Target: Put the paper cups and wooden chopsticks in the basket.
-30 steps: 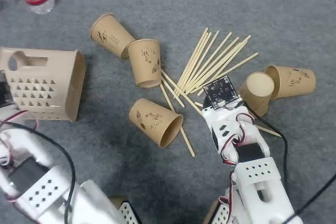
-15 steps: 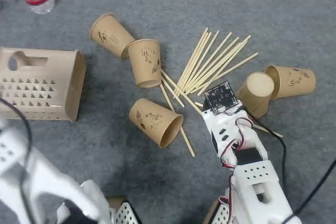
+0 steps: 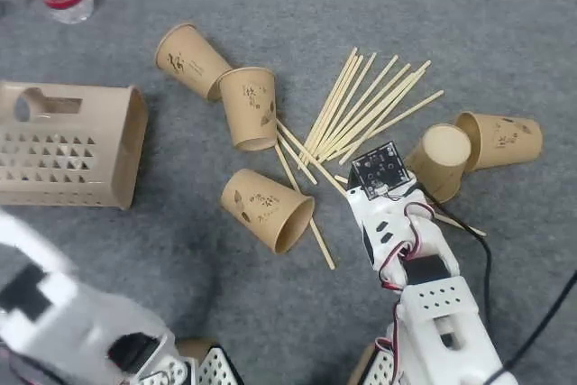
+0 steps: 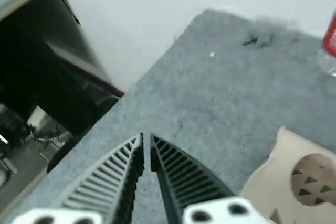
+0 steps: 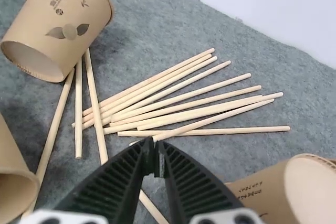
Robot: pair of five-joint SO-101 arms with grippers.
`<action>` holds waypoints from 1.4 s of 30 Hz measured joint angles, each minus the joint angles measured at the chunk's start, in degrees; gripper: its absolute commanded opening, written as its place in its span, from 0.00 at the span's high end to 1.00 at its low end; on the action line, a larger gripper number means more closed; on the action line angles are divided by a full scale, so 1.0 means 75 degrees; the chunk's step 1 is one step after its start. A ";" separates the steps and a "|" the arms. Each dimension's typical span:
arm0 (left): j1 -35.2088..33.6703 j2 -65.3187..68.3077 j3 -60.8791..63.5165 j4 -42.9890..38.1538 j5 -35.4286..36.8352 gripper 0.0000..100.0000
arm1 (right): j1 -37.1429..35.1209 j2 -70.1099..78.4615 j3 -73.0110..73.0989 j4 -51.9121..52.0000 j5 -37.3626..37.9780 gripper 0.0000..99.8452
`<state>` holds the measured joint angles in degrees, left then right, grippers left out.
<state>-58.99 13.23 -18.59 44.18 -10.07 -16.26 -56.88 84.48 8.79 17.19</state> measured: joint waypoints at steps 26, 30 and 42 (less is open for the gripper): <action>0.0867 0.8522 -0.9870 0.5099 -0.0375 0.99 | 0.0000 0.0000 0.0000 0.0000 0.0000 0.99; 0.1137 0.8498 -1.0045 0.5873 -0.0352 0.99 | 0.0000 0.0000 0.0000 0.0000 0.0000 0.99; 0.1899 0.8182 -1.0221 0.7303 -0.0422 0.99 | 0.0000 0.0000 0.0000 0.0000 0.0000 0.99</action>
<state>-44.75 74.59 -95.25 98.95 -13.23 -16.26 -56.88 84.48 8.79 17.19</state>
